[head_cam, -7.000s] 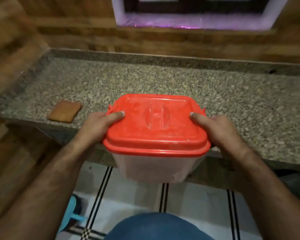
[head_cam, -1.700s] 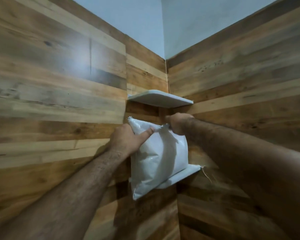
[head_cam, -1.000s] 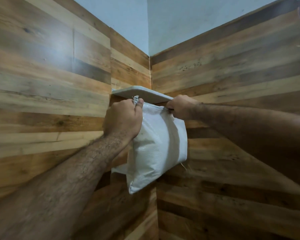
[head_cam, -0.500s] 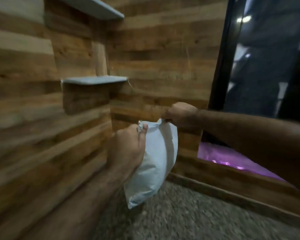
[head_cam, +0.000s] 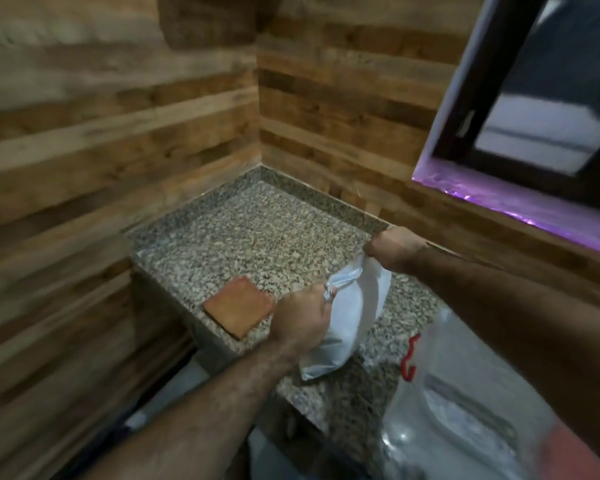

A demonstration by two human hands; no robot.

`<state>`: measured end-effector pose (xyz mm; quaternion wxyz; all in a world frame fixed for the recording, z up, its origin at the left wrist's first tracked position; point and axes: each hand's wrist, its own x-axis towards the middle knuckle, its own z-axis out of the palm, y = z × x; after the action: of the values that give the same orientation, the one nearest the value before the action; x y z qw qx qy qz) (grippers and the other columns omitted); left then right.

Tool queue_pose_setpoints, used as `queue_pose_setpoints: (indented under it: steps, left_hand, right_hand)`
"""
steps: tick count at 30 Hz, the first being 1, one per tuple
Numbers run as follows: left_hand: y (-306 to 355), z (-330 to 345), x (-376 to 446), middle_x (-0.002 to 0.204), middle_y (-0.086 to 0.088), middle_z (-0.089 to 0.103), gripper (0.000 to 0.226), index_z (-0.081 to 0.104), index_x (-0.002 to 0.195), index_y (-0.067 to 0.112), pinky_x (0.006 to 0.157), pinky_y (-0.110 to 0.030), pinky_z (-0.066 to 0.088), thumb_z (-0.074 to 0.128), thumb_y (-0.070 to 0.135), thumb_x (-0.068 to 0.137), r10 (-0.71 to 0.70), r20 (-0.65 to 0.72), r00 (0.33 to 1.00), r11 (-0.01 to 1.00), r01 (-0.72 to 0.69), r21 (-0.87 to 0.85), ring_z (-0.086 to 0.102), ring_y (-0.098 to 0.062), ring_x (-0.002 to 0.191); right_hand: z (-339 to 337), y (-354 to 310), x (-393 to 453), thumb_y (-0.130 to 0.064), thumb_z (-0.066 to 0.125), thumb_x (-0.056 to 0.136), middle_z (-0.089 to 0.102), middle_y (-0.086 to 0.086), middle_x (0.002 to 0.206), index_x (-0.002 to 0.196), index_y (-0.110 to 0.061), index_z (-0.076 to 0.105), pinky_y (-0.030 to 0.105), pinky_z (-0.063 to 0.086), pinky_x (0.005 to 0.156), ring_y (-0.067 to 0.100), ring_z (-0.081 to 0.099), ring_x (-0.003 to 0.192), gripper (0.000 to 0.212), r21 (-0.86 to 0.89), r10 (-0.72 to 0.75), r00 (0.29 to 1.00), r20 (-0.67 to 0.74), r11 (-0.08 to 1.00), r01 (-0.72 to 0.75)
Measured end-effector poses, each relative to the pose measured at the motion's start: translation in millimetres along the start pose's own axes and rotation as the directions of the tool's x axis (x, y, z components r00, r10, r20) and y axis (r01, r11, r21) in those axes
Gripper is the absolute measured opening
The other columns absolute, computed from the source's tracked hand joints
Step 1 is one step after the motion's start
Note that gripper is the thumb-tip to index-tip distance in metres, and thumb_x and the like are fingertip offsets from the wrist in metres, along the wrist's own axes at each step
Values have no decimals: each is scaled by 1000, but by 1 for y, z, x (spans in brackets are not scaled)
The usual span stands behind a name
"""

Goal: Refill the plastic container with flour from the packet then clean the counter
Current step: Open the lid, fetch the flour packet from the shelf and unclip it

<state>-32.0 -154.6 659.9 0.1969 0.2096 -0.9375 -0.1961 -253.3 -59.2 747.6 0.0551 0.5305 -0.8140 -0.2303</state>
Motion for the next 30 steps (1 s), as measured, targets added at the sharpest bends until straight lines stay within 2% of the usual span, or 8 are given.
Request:
queue_pose_setpoints:
  steps: [6,9,12,16,19,24,26,30]
  left_hand:
    - [-8,17,-53,96,-10,76,45,65,136,17,69,-41,55,44,48,111,-138,113,984,989,142,-31,71,-34,86]
    - [-3,5,-51,80,3,62,44,69,126,18,60,-30,38,54,54,107,-144,140,980,988,149,-27,59,-21,72]
    - [-7,-10,-51,74,12,61,36,69,105,28,57,-28,40,74,60,91,-148,178,973,980,168,-103,60,-15,70]
    - [-22,-22,-62,71,12,63,38,54,78,31,50,-12,39,86,49,85,-150,198,969,972,181,-153,59,0,64]
    - [-30,-33,-62,71,13,63,26,65,82,25,53,-17,41,86,39,87,-59,123,991,983,79,-164,58,-2,63]
    - [-39,-56,-51,86,8,72,19,76,106,16,68,-33,58,79,11,88,102,-111,988,958,-128,-257,68,-15,78]
    - [-44,-58,-49,82,12,68,37,71,119,24,67,-32,59,75,10,85,-35,-99,995,932,-3,-362,66,-12,74]
    - [-50,-46,-52,81,7,71,61,55,133,29,62,-27,56,78,32,77,-237,198,951,847,302,-438,62,1,64]
  right_hand:
    - [9,-36,-11,-8,53,104,75,11,117,119,-11,71,37,47,68,31,73,107,24,6,-46,996,75,999,46]
    - [7,-43,-15,-10,61,102,75,8,110,118,-13,69,38,55,71,27,73,99,18,90,40,999,26,995,-42]
    - [4,-54,-24,-14,71,95,76,2,111,122,-19,70,36,60,77,24,73,100,28,282,94,995,-41,956,-79]
    - [-3,-82,-46,-40,78,93,74,-7,111,129,-26,70,29,55,77,14,70,99,40,521,-102,995,1,849,87]
    - [-14,-104,-57,-50,81,85,73,-10,101,114,-27,76,31,59,76,8,69,88,38,569,-260,965,28,798,198]
    - [-27,-125,-56,-38,87,83,76,-5,86,93,-22,85,30,52,68,14,69,78,19,692,-197,980,-26,704,160]
    - [-30,-128,-59,-32,87,85,78,-4,86,93,-19,85,23,51,66,13,71,78,15,755,-157,988,2,648,101]
    - [-32,-123,-60,-24,87,89,76,-12,75,91,-18,84,10,50,54,-3,69,60,8,835,-49,996,70,550,-32]
